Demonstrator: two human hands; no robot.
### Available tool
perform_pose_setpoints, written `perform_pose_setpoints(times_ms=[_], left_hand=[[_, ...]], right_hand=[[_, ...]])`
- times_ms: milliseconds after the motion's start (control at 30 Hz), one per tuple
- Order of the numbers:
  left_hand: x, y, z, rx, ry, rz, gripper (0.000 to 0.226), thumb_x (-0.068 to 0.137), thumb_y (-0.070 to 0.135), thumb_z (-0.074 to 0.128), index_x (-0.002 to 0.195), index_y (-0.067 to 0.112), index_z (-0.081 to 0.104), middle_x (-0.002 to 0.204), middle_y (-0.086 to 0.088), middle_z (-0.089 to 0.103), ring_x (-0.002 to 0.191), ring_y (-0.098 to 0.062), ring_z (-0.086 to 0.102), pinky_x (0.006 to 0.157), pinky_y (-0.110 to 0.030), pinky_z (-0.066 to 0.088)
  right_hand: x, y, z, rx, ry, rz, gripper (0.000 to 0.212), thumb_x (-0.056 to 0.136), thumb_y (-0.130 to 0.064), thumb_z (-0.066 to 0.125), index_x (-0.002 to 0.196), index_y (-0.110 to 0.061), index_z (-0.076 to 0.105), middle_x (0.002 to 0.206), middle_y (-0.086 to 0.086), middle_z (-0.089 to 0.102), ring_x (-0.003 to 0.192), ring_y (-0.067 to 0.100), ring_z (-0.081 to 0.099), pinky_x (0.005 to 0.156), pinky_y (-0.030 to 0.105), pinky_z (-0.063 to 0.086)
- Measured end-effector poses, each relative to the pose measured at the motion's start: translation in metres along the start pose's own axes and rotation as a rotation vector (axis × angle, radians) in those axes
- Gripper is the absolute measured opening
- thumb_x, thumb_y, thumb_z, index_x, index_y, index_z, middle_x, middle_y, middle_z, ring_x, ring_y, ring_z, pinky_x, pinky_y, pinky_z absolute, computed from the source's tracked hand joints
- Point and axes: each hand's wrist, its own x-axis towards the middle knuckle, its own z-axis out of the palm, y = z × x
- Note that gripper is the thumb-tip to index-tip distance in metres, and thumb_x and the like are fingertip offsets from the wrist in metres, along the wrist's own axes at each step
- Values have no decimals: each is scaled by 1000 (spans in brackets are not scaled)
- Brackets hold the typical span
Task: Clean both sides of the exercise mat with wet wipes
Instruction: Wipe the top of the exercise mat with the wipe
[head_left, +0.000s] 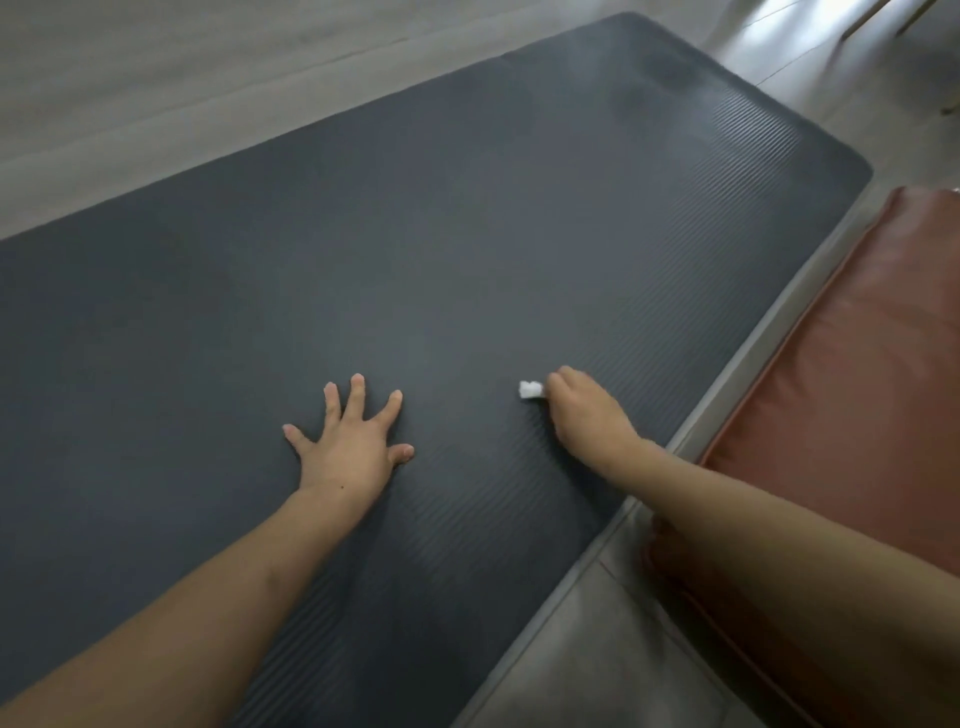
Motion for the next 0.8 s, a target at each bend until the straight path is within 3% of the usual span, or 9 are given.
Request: perform_pose_setpoints(times_ms=[67, 133, 200, 300, 400, 467, 567, 633, 800], left_hand=[[-12, 1, 18, 60, 118, 57, 57, 109, 50, 35, 163, 44, 16, 173, 0, -4, 159, -27, -11, 121, -71, 12], [-21, 4, 31, 50, 186, 76, 51, 111, 45, 31, 161, 43, 23, 173, 2, 5, 160, -25, -4, 123, -66, 13], [-27, 2, 36, 40, 216, 80, 51, 109, 50, 32, 160, 43, 29, 173, 1, 12, 160, -24, 4, 124, -61, 15], [-33, -3, 32, 91, 222, 85, 57, 105, 60, 31, 159, 43, 33, 172, 1, 18, 159, -24, 12, 126, -52, 17], [-44, 1, 33, 112, 232, 79, 62, 102, 67, 30, 159, 44, 31, 173, 1, 15, 159, -24, 10, 127, -48, 15], [-52, 8, 39, 146, 208, 111, 64, 101, 69, 30, 160, 45, 28, 173, 2, 11, 159, -24, 7, 127, -48, 13], [-61, 19, 46, 142, 161, 120, 66, 101, 70, 29, 162, 46, 20, 174, 2, 4, 160, -23, 2, 128, -47, 12], [-60, 21, 49, 148, 155, 112, 68, 101, 71, 27, 162, 45, 17, 174, 1, 1, 160, -24, 0, 128, -47, 13], [-58, 14, 64, 121, 279, 136, 77, 92, 75, 13, 156, 42, 41, 170, -3, 27, 156, -28, 24, 120, -53, 28]], right_hand=[[19, 37, -8, 0, 76, 298, 9, 90, 0, 50, 86, -8, 47, 94, 19, 53, 83, 39, 53, 65, 41, 36], [18, 27, -6, 59, 140, 434, 5, 88, 1, 49, 91, -3, 51, 97, 21, 55, 84, 40, 54, 69, 43, 38], [-10, -20, 6, 141, 143, 319, 7, 84, 4, 54, 90, -1, 55, 91, 21, 57, 78, 39, 56, 68, 43, 44], [-79, -95, 19, 241, 13, -40, 16, 81, 2, 62, 85, -9, 51, 83, 14, 54, 71, 34, 54, 60, 39, 46], [-90, -76, 15, 191, -39, -259, 20, 85, -5, 59, 87, -16, 42, 86, 9, 51, 76, 30, 52, 58, 39, 45], [-58, -20, 5, 103, 7, -89, 17, 88, -4, 53, 85, -15, 41, 90, 13, 51, 81, 36, 55, 63, 43, 45], [-28, 67, -21, 8, 31, 364, 7, 91, -3, 47, 91, -10, 46, 102, 18, 54, 93, 40, 56, 70, 42, 39], [-32, 62, -20, 50, 76, 465, 12, 89, -2, 47, 100, -5, 52, 105, 19, 56, 94, 40, 57, 73, 41, 40], [-108, -77, 13, 272, -40, 5, 19, 80, -3, 62, 96, -12, 55, 88, 11, 58, 79, 32, 59, 67, 35, 50]])
